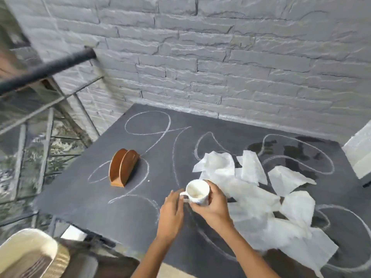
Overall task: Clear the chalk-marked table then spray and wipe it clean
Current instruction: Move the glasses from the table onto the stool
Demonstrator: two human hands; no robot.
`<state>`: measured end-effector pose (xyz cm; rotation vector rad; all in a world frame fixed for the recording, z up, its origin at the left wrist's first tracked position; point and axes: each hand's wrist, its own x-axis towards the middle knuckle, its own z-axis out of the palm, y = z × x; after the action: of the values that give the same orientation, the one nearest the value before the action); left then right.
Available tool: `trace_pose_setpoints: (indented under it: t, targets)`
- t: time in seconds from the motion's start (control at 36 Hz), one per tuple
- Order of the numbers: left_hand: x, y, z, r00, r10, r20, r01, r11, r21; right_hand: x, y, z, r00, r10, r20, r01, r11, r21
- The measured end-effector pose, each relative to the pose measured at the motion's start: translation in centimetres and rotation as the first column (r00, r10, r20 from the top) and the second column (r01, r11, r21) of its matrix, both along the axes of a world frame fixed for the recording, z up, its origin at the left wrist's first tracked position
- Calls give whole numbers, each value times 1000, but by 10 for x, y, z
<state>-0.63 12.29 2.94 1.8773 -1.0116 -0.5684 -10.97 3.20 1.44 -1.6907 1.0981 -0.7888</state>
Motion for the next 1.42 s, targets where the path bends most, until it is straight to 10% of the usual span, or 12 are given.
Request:
trace_pose_setpoints:
  t: [0.28,0.61,0.86,1.17,1.42]
  targets:
    - [73,164,-3,901,426,-77,-416,902,118,113,130,-3,911,409,-43,-410,912,-14]
    - [114,315,-94,679,728,-87,-670,665,331,220,260,-91,520,795,-311,-826,561,53]
    - [141,307,-181,629,756,-180,-643,637,425,282,260,-195,300,834,-463,-903,405,145]
    - [165,272,-246,379,858,-346,-698,510,502,330,260,-271,205,843,-497,-929,327,173]
    - [173,263,-256,338,875,-347,-716,479,508,344,264,-277,232,847,-478,-920,351,175]
